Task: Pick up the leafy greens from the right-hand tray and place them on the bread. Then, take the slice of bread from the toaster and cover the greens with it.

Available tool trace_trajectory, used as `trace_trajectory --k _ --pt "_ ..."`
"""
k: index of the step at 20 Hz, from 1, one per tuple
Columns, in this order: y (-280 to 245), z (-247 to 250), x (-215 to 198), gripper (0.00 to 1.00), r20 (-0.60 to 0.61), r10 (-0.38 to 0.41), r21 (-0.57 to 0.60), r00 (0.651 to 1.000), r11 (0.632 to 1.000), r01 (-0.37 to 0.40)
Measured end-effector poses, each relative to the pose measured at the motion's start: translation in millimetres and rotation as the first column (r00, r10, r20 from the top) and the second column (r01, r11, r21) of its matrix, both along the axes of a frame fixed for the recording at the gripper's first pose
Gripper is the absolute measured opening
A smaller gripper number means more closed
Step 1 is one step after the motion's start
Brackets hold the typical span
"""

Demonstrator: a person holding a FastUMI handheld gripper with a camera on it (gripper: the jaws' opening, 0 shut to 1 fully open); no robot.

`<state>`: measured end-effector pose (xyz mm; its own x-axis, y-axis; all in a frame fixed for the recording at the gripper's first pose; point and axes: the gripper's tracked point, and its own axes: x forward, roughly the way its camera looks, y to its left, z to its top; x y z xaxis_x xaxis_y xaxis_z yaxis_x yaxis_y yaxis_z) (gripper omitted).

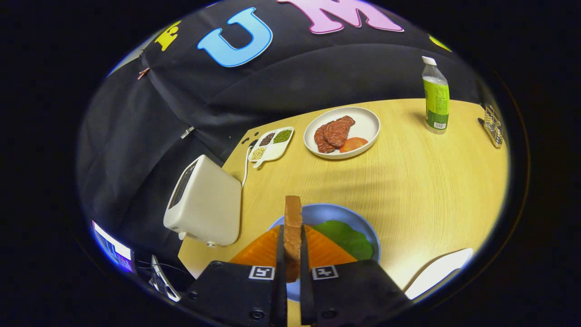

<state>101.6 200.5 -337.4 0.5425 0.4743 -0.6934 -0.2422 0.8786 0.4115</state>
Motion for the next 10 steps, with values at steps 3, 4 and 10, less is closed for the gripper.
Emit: trace_trajectory --k 3,4,10 --pt "-17.1 -11.5 -5.1 0.25 -0.015 -0.028 -0.023 1.0 0.999 0.027" --pt "-23.4 -15.9 -7.5 0.29 -0.022 -0.041 -0.03 0.999 0.999 0.04" --pt "-53.0 -35.5 -23.0 0.77 -0.07 -0.095 -0.055 0.993 0.994 0.091"
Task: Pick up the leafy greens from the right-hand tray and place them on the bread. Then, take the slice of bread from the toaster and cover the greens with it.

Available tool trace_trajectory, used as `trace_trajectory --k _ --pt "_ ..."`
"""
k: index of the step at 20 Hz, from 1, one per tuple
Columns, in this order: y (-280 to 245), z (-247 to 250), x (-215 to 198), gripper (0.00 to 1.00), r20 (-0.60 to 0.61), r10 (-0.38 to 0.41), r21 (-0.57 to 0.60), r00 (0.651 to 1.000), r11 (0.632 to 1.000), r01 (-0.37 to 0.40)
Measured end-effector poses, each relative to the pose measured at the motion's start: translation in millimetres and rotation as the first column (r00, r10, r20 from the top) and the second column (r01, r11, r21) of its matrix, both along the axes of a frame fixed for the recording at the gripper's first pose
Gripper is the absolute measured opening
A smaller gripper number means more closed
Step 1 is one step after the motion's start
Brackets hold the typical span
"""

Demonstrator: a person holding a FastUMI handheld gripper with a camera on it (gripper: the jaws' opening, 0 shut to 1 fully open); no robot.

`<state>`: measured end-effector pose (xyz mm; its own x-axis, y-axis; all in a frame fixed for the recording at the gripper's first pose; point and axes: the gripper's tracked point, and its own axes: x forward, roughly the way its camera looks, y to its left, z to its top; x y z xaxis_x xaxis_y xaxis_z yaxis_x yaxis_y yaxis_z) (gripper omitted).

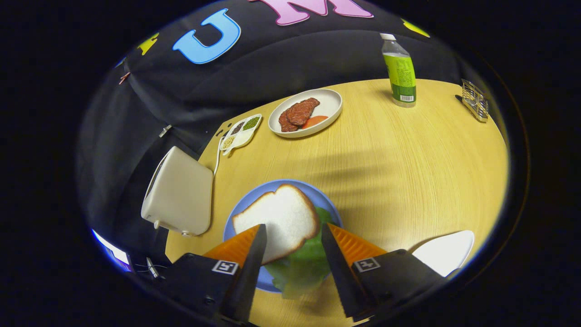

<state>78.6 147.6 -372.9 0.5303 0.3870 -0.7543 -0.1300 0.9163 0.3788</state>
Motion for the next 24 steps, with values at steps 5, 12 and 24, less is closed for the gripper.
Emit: trace_trajectory --k 5,12,24 --pt "-25.5 35.8 -2.0 0.99 0.067 -0.011 -0.025 0.998 1.0 0.013" --pt "-71.3 140.0 6.3 0.99 0.253 -0.002 -0.093 0.968 0.995 0.027" --pt "-148.3 399.6 17.5 0.99 0.788 0.012 -0.179 0.616 0.961 0.21"
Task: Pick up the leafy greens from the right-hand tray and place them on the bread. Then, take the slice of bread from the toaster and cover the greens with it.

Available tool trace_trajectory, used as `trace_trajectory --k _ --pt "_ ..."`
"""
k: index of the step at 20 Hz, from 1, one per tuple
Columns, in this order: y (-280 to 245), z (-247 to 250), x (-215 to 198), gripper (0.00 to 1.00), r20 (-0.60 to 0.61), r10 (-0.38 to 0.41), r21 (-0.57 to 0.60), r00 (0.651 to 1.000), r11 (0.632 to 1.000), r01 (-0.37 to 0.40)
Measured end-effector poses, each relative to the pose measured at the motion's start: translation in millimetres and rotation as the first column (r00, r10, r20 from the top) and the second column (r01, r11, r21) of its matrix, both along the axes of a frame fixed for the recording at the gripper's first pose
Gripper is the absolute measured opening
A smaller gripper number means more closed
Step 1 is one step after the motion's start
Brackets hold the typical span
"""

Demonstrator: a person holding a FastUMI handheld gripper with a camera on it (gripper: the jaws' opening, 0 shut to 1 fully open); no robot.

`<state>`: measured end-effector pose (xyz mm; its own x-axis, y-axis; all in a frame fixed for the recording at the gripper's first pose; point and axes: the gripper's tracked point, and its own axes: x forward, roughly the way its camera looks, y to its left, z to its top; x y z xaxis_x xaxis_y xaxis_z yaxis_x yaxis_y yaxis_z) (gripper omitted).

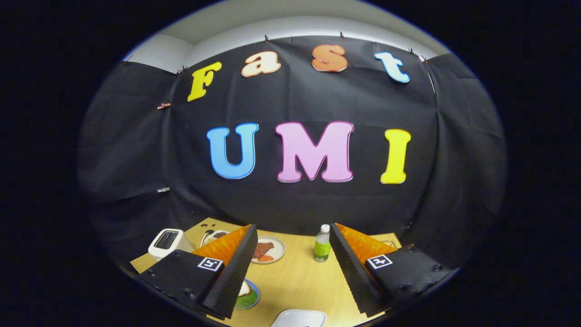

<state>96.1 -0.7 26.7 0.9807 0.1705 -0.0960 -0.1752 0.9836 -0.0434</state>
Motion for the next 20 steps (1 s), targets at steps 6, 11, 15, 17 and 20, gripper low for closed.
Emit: trace_trajectory --k 6,11,15,17,20 --pt "-33.4 11.5 -27.5 0.99 0.041 -0.084 0.033 0.996 0.996 0.083" --pt "-67.5 -10.5 -30.6 0.99 0.0 -0.151 0.061 0.988 0.987 0.151" --pt "-79.4 -14.9 -24.4 0.99 -0.025 -0.16 0.093 0.987 0.982 0.161" --pt "-87.0 -8.8 -18.1 0.99 -0.015 -0.167 0.11 0.986 0.98 0.168" --pt "-98.8 -8.8 -11.7 0.99 -0.013 -0.181 0.123 0.983 0.976 0.181"
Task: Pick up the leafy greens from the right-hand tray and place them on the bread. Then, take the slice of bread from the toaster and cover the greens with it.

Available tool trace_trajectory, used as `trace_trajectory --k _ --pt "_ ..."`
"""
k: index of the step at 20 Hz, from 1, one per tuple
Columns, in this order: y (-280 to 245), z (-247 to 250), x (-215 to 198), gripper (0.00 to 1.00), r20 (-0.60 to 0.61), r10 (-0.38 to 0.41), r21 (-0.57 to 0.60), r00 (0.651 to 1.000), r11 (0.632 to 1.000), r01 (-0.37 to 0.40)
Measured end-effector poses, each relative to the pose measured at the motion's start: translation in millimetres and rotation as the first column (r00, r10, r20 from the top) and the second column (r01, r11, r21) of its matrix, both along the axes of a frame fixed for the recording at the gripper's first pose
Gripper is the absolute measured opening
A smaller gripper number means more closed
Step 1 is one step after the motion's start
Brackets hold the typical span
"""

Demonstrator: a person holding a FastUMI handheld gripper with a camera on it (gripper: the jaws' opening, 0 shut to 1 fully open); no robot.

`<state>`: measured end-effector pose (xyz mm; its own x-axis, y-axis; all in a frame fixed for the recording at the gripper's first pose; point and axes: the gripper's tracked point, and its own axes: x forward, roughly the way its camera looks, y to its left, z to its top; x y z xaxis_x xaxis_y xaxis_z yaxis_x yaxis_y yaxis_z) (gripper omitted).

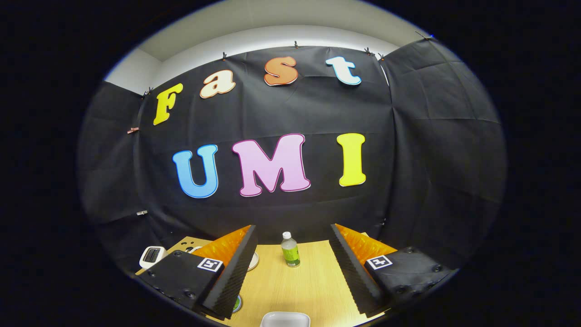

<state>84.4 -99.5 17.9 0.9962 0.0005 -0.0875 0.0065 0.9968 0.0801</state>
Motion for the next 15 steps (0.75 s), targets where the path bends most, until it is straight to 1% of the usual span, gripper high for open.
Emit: trace_trajectory --k 5,9,14,15 --pt "-4.3 -10.7 3.0 0.99 -0.031 0.019 0.007 0.999 1.0 -0.019" --pt "-2.0 -20.8 3.4 0.99 -0.056 0.043 -0.022 0.997 0.999 -0.044" --pt "-1.5 -21.7 4.3 0.99 -0.042 0.054 -0.145 0.998 0.988 -0.06" --pt "1.6 -23.7 3.8 0.99 -0.048 0.062 -0.154 0.997 0.986 -0.069"
